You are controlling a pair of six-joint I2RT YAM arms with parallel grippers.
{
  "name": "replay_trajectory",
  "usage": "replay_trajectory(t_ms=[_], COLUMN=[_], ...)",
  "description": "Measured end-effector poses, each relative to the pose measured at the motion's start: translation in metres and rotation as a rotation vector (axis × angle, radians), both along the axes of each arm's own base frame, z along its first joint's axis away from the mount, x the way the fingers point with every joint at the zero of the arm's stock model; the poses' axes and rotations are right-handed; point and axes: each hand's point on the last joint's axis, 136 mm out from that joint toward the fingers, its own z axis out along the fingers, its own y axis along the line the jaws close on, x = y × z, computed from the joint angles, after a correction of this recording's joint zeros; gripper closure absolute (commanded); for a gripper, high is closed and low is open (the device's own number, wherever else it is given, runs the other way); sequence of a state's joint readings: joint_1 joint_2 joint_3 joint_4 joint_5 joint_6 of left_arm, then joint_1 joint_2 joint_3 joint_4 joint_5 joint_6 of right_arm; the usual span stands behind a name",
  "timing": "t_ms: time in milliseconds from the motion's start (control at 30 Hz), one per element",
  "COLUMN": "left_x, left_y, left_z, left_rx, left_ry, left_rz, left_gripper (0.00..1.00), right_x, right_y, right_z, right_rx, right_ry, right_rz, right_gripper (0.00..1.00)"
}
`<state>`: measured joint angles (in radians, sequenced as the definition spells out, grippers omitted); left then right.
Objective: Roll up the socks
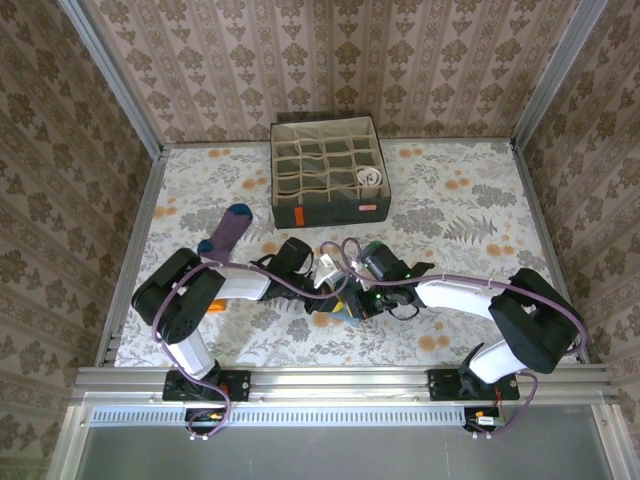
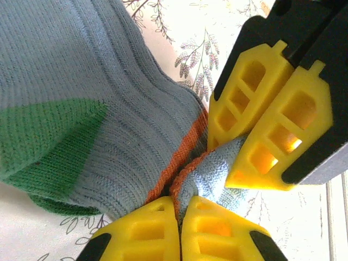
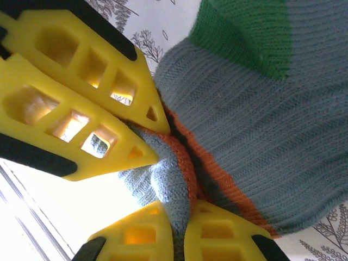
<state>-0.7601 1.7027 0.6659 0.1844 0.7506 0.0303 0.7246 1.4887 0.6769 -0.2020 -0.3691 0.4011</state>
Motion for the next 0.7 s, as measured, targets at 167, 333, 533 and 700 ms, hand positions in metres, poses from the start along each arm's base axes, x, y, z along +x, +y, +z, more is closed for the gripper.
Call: replay_trajectory(t_ms=[167, 333, 533, 700], left_x=[0.000, 0.000, 0.002, 0.003], left_y=[0.000, 0.005, 0.017, 0.027], left_z=[0.001, 0.002, 0.014, 0.032], left_rx=[0.000, 0.000, -0.005, -0.033], left_ry=[-0.023, -0.079, -0.192, -0.343], left_rz=[-0.002, 0.000, 0.017, 0.020], left_gripper=[0.86, 0.70, 0.65, 0.65], right_x=[0.002, 0.005, 0.005, 0.005], right_y=[-0.001, 0.004, 0.005, 0.005], right_z=[-0.007, -0.008, -0.009, -0.009], right_rx=[-0.019, -0.014, -0.003, 0.010], right_ry=[0.032, 0.065, 0.095, 0.113], right_rz=[-0.011, -0.016, -0.018, -0.020], right_gripper=[1.00, 1.00, 1.00, 1.00])
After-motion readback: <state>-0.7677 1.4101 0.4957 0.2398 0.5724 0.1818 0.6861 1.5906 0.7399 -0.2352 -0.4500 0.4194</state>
